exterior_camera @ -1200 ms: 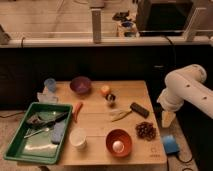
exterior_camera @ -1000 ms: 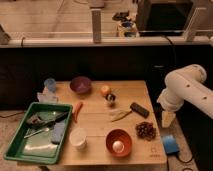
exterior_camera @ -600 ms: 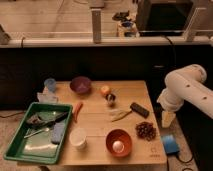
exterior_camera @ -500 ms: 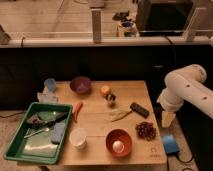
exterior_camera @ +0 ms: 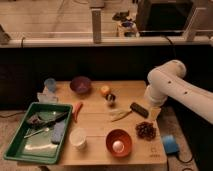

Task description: Place apple in paper cup

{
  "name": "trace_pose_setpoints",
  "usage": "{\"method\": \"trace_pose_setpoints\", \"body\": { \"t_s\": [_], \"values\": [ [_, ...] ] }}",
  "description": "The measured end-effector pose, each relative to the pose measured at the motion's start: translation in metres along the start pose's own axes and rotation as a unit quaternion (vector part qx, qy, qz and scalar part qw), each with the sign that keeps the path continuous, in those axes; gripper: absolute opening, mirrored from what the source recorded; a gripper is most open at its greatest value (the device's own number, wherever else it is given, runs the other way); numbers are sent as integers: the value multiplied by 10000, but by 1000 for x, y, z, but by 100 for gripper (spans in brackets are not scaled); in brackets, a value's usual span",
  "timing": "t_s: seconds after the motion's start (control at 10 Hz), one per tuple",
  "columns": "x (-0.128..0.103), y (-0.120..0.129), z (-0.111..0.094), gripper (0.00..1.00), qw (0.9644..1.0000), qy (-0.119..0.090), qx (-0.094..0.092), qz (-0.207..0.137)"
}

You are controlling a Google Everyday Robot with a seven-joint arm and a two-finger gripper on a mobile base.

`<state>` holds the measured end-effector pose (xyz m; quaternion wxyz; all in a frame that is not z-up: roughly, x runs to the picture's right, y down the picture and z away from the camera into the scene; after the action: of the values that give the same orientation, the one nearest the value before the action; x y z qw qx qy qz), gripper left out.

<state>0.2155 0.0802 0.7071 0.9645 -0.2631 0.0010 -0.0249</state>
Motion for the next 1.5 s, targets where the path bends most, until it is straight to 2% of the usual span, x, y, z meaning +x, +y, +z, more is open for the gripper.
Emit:
{"method": "trace_pose_setpoints", "body": {
  "t_s": [0.2,0.3,0.7,1.0,1.2,1.5],
  "values": [
    [-9,-10,3,80,9999,13,44,-105],
    [-28,-20,6,80,9997,-22,57,-224],
    [-49,-38,15,80,9993,-70,67,-355],
    [-75,-59,24,80,9985,-179,78,-505],
    [-76,-64,27,80,9983,-206,72,-533],
    [-89,-78,36,80,9974,-289,81,-658]
  ]
}}
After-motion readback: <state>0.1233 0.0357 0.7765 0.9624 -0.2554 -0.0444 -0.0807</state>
